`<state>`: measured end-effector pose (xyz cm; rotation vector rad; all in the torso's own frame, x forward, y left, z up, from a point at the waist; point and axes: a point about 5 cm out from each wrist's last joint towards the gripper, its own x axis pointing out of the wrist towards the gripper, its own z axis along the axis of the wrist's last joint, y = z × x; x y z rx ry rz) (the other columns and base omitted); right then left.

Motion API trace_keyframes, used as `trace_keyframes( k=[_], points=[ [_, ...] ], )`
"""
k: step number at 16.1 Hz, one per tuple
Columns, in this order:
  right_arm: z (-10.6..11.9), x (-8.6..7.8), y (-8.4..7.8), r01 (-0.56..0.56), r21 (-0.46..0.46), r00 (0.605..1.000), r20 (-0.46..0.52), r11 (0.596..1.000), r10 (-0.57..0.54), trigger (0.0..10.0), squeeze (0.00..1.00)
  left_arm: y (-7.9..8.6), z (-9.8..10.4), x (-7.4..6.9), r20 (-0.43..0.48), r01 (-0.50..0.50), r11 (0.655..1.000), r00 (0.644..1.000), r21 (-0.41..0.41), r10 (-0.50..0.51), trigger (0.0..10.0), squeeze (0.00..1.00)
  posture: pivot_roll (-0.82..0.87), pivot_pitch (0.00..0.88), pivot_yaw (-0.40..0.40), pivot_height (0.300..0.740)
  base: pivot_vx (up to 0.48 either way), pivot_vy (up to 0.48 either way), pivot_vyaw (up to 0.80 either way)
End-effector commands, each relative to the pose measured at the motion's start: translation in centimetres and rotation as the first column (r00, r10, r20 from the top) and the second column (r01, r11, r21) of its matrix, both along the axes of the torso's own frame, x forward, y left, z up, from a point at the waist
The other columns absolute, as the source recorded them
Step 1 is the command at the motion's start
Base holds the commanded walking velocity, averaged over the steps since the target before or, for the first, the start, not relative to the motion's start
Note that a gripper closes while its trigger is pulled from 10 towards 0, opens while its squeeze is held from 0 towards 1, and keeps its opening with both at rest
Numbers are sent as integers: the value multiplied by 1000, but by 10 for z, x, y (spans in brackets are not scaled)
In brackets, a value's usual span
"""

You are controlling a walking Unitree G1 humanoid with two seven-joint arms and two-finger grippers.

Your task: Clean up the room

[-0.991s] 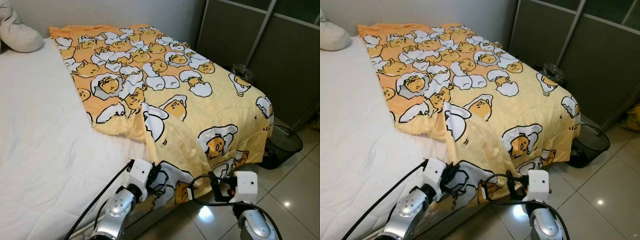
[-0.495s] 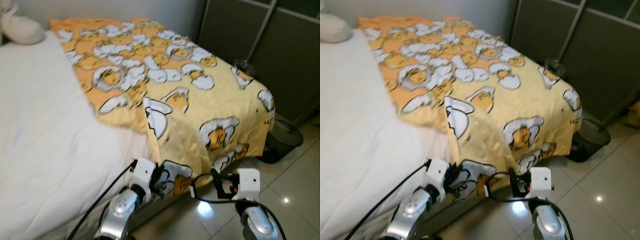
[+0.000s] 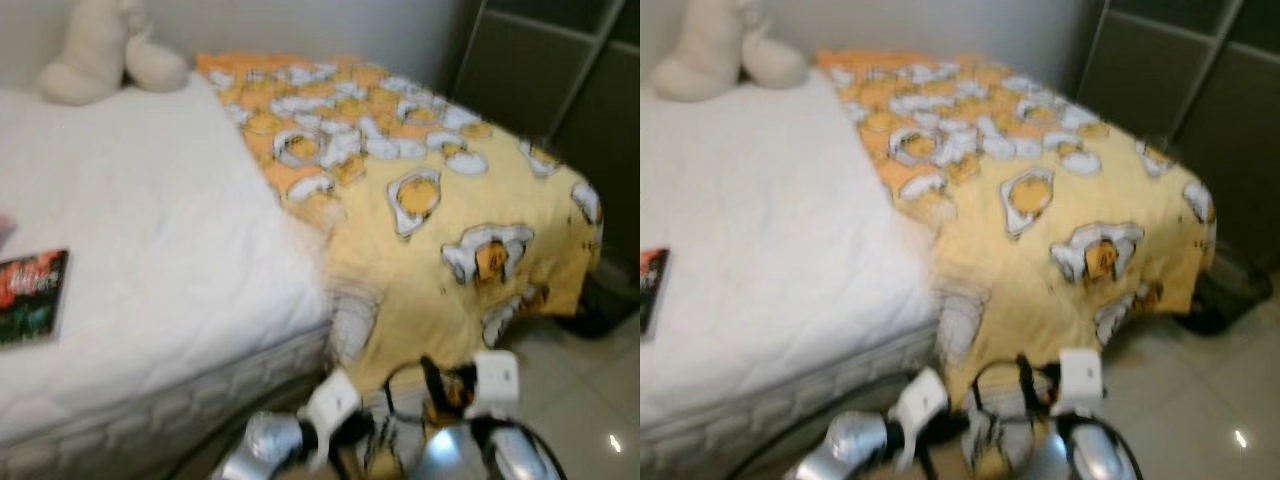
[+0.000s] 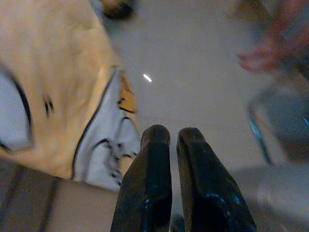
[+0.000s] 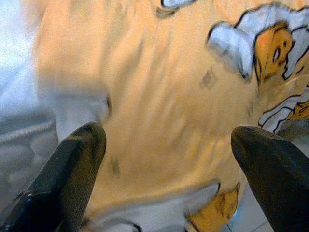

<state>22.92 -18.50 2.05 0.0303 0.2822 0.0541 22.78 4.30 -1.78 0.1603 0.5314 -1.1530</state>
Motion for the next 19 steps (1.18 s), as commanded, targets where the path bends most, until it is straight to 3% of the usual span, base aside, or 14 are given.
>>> trace_keyframes(
  k=[1,2,3,4,5,6,7,8,9,11,13,15,17,19],
  points=[
    [4,0,-11,19,-29,1000,11,999,-18,10000,0,-13,7,4,15,65,998,998,-6,-65,10000,0,10,58,-25,740,0,0,0],
    [4,0,-12,20,-33,1000,11,999,-20,10000,0,-17,6,1,-2,92,996,996,-14,-92,10000,0,3,59,-26,740,0,0,0],
    [4,0,-13,23,-38,1000,13,999,-22,10000,0,-19,10,5,37,69,997,997,-23,-68,10000,0,1,59,-26,740,0,0,0],
    [5,0,-15,30,-47,999,19,998,-29,10000,0,-17,16,15,112,-12,999,994,-31,16,10000,0,0,59,-25,740,0,0,0],
    [11,1,-17,49,-56,998,49,997,-46,10000,0,-8,29,31,211,-136,988,966,-72,149,10000,0,-1,57,-25,740,0,0,0],
    [17,3,-20,72,-63,995,79,995,-67,10000,0,3,42,43,305,-239,964,915,-114,263,10000,0,3,53,-22,740,0,0,0],
    [30,6,-23,112,-58,984,144,992,-103,10000,0,30,64,59,367,-397,889,810,-231,457,10000,0,15,48,-20,740,0,0,0],
    [34,7,-23,120,-60,981,163,991,-109,10000,0,38,69,62,384,-430,865,776,-258,500,10000,0,18,46,-19,740,0,0,0],
    [48,16,-24,167,-64,963,224,984,-149,10000,0,67,87,73,382,-563,755,652,-335,655,10000,0,45,22,-12,740,0,0,0],
    [61,32,-19,196,-40,947,267,980,-178,10000,0,90,104,83,396,-671,629,494,-393,774,10000,0,65,0,0,740,0,0,0],
    [67,43,-10,144,24,949,279,989,-145,10000,0,94,110,82,372,-697,576,446,-428,814,10000,0,78,0,8,740,0,-240,0],
    [65,51,-5,134,30,954,267,991,-137,10000,0,88,110,80,387,-704,575,434,-418,813,10000,0,85,0,9,740,0,-480,556],
    [63,56,-2,123,28,957,261,992,-126,10000,0,84,103,79,369,-744,545,417,-386,831,10000,0,77,0,11,740,0,-480,556],
    [59,53,-4,120,24,960,253,992,-123,10000,0,74,100,87,361,-750,568,453,-341,815,10000,0,70,0,17,740,0,-403,534]
  ],
)
